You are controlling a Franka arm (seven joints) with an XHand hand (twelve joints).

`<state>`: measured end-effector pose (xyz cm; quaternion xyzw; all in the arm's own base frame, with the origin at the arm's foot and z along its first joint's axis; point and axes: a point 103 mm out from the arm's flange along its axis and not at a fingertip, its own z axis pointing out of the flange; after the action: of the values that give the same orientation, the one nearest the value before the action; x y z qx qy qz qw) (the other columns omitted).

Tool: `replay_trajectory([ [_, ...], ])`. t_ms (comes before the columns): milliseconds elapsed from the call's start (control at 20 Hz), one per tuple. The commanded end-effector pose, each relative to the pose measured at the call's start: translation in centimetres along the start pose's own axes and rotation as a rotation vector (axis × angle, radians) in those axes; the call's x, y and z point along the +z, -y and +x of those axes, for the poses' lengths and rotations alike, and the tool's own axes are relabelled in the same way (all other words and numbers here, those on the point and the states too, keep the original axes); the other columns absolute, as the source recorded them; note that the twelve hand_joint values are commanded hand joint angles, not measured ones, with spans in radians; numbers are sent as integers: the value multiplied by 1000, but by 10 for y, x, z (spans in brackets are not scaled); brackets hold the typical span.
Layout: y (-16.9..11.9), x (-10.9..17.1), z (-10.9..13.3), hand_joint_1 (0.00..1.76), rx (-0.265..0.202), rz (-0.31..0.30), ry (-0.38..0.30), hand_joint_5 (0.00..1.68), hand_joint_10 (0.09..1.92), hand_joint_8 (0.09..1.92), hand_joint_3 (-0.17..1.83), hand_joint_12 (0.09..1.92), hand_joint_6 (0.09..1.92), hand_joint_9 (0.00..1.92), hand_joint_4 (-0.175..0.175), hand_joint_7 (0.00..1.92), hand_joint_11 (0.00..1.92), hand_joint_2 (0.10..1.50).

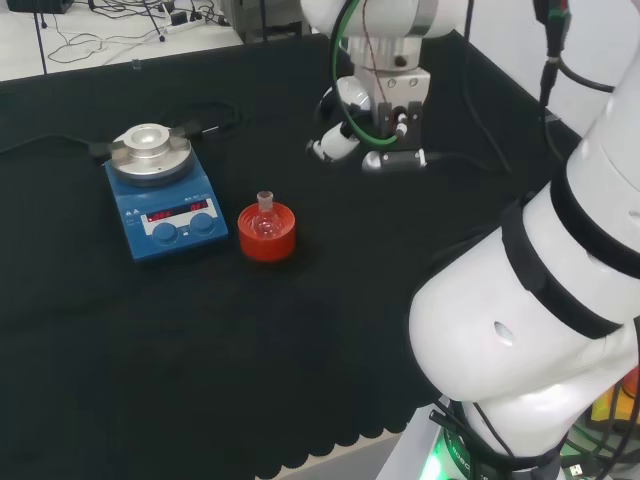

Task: Pick up the round-bottom flask.

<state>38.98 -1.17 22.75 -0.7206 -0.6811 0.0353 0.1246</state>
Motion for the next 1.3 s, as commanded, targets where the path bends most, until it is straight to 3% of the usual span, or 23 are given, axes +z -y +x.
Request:
replay_trajectory([
  [50, -17, 29, 23, 858, -46, 8, -12, 613, 651, 598, 564, 1396, 244, 373, -38, 190, 0, 709],
  [350, -28, 44, 36, 907, -78, 12, -21, 699, 651, 609, 623, 1412, 334, 400, -47, 212, 13, 661],
  [600, -36, 53, 47, 945, -103, 7, -26, 669, 645, 617, 696, 1410, 498, 424, -49, 221, 45, 602],
  [850, -44, 61, 54, 967, -111, -21, -26, 651, 648, 623, 710, 1407, 551, 438, -49, 228, 81, 581],
  [1300, -62, 80, 59, 973, -137, 17, -32, 643, 648, 631, 721, 1393, 596, 459, -49, 237, 143, 572],
])
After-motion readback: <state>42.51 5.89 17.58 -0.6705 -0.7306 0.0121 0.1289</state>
